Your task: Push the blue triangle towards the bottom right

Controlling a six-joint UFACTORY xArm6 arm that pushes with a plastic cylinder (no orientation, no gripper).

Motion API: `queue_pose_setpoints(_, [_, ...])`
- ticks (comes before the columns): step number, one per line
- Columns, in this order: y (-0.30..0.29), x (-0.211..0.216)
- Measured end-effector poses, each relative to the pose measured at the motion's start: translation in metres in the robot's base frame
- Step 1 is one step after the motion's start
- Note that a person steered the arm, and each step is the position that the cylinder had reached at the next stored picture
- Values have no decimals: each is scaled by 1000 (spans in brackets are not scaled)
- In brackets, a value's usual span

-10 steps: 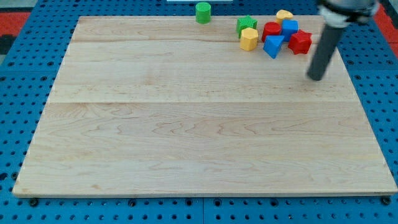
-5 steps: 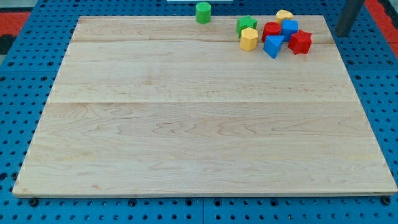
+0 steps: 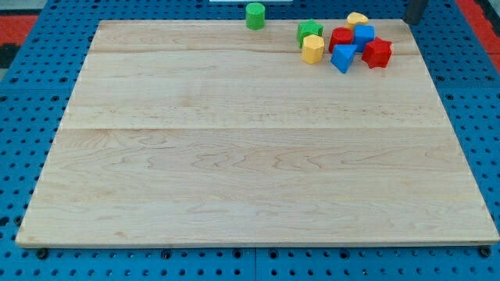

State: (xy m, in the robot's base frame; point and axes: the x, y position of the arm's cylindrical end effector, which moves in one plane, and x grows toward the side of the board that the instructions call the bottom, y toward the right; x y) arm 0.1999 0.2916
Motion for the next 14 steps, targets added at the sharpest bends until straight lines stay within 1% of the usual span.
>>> queue_pose_setpoints(1, [-61,6])
queue_pose_setpoints(3, [-78,18])
queue_pose_setpoints(4, [-126,43])
queue_pose_setpoints(5, [-130,81])
queue_pose_setpoints(6, [-149,117])
queue_pose_setpoints(8, [-154,150])
queue_pose_setpoints(9, [-175,175])
queue_pose_setpoints(10, [-226,205])
queue_pose_setpoints(11, [-207,207])
queue_pose_setpoints(12, [-239,212])
queue_pose_setpoints(13, [-228,213])
queue_pose_setpoints(14, [-168,231])
